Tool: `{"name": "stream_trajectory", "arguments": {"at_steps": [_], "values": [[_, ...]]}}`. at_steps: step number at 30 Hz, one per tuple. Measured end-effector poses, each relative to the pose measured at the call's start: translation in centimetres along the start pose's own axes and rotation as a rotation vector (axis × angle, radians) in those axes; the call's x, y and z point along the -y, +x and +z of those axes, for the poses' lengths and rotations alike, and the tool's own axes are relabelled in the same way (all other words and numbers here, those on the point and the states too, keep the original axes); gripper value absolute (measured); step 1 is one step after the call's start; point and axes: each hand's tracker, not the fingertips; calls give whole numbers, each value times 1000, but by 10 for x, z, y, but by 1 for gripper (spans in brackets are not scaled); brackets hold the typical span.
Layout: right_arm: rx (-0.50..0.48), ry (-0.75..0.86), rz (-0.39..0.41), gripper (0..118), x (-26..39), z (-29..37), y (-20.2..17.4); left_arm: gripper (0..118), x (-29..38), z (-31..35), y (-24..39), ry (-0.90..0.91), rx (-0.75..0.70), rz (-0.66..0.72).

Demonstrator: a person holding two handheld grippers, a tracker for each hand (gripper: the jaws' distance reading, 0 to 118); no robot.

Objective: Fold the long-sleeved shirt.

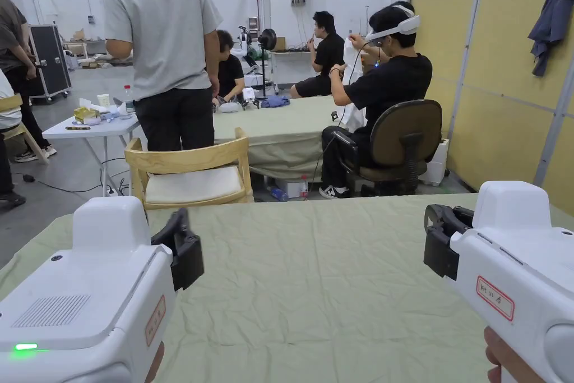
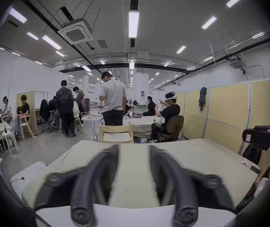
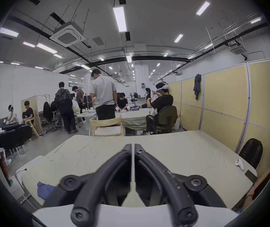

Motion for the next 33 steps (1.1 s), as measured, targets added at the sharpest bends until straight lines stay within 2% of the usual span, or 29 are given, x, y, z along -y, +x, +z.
{"name": "stream_trajectory", "arguments": {"at_steps": [1, 2, 3, 4, 5, 6, 10, 11, 14, 15, 18, 19, 23, 26, 29, 31, 33], "values": [[6, 1, 7, 29, 0, -2, -1, 100, -3, -7, 2, 1, 10, -3], [13, 5, 25, 62, 0, -5, -2, 118, -6, -14, 3, -5, 20, -5], [37, -1, 55, 101, 1, -13, 0, 116, -18, -15, 2, 40, 20, -15], [46, -8, 60, 118, 1, -15, -1, 118, -2, -26, 11, 49, 37, 17], [-30, 41, 37, 118, 3, -17, 1, 118, -13, -6, 4, 40, 5, -7], [55, 21, 64, 118, 3, -23, 10, 118, -24, -3, 0, 39, -3, -19], [34, 6, 54, 118, 6, -21, 25, 118, -17, -7, -1, 30, 3, -7], [31, 0, 52, 118, 3, -13, 7, 118, -11, -10, 0, 22, 7, -1], [31, -14, 48, 118, 2, -10, 5, 118, -6, -7, -1, 11, 6, 3], [-4, -22, 55, 118, -1, -12, -2, 118, -7, -6, -2, 11, 5, 1], [15, -45, 29, 118, -3, -11, -1, 118, -10, -3, -6, 8, 2, -4], [70, -60, 20, 118, -1, -14, 1, 118, -9, -2, -7, 8, 2, -3], [161, -45, 78, 118, -1, -12, -4, 118, -11, 1, -7, 9, 2, -3], [187, -8, 118, 118, 0, -7, -9, 118, -13, 1, -10, 9, 2, -6], [216, -50, 113, 118, 0, -10, -14, 118, -11, 0, -12, 7, 3, -4], [267, -76, 152, 118, 2, -11, -19, 118, -11, 3, -10, 5, -1, -5], [271, -73, 182, 118, 5, -15, -22, 118, -8, 5, -11, -2, -5, -3]]}}
